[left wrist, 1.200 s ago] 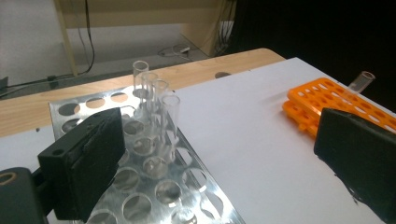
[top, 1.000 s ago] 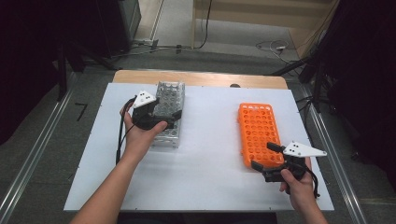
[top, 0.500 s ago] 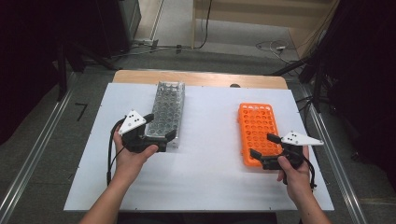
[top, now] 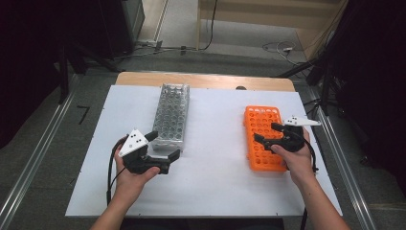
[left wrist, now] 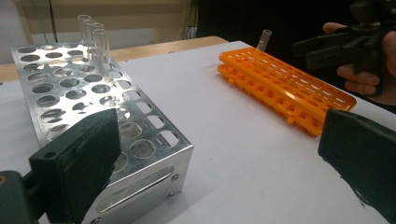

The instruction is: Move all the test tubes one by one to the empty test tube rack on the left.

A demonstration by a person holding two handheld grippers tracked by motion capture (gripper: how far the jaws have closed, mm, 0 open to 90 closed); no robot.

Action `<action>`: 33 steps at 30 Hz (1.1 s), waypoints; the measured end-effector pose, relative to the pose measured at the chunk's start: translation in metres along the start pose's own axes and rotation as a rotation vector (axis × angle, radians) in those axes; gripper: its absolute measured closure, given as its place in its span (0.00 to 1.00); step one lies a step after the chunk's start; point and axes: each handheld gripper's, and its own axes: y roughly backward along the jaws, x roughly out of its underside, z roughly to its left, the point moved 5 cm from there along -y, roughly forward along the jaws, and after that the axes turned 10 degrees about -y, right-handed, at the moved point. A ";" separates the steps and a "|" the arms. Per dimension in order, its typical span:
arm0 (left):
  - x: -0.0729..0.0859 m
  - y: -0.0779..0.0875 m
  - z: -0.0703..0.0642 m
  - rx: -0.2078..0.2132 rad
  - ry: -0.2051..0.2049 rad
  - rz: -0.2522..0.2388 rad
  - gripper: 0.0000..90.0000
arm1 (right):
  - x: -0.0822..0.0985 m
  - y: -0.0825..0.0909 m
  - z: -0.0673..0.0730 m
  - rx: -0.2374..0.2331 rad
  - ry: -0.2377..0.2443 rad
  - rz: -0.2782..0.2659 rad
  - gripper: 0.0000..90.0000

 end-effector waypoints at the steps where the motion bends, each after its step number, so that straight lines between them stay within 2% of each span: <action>1: 0.001 0.000 0.000 0.002 0.002 0.000 0.00 | -0.002 -0.003 -0.001 0.013 -0.003 0.003 0.11; 4: 0.003 0.000 -0.001 0.005 0.005 0.004 0.00 | -0.007 -0.013 -0.005 0.062 -0.006 0.001 0.16; 8: 0.005 -0.001 -0.001 0.005 0.010 0.010 0.00 | -0.011 -0.026 -0.011 0.112 -0.011 0.026 0.24; 12: 0.005 -0.001 -0.002 0.008 0.011 0.010 0.00 | -0.018 -0.034 -0.018 0.146 -0.031 0.035 0.35; 15: 0.004 -0.002 -0.002 0.009 0.010 0.005 0.00 | -0.022 -0.039 -0.024 0.192 -0.041 0.051 0.46; 17: 0.004 -0.002 -0.003 0.011 0.011 0.006 0.00 | -0.024 -0.044 -0.027 0.193 -0.058 0.073 0.50; 24: 0.004 -0.003 -0.004 0.016 0.011 0.008 0.00 | -0.025 -0.056 -0.032 0.211 -0.054 0.120 0.63; 29: 0.004 -0.003 -0.004 0.016 0.010 0.009 0.00 | -0.027 -0.058 -0.035 0.234 -0.055 0.103 0.74; 33: 0.004 -0.004 -0.004 0.014 0.011 0.011 0.00 | -0.027 -0.059 -0.035 0.233 -0.050 0.098 0.81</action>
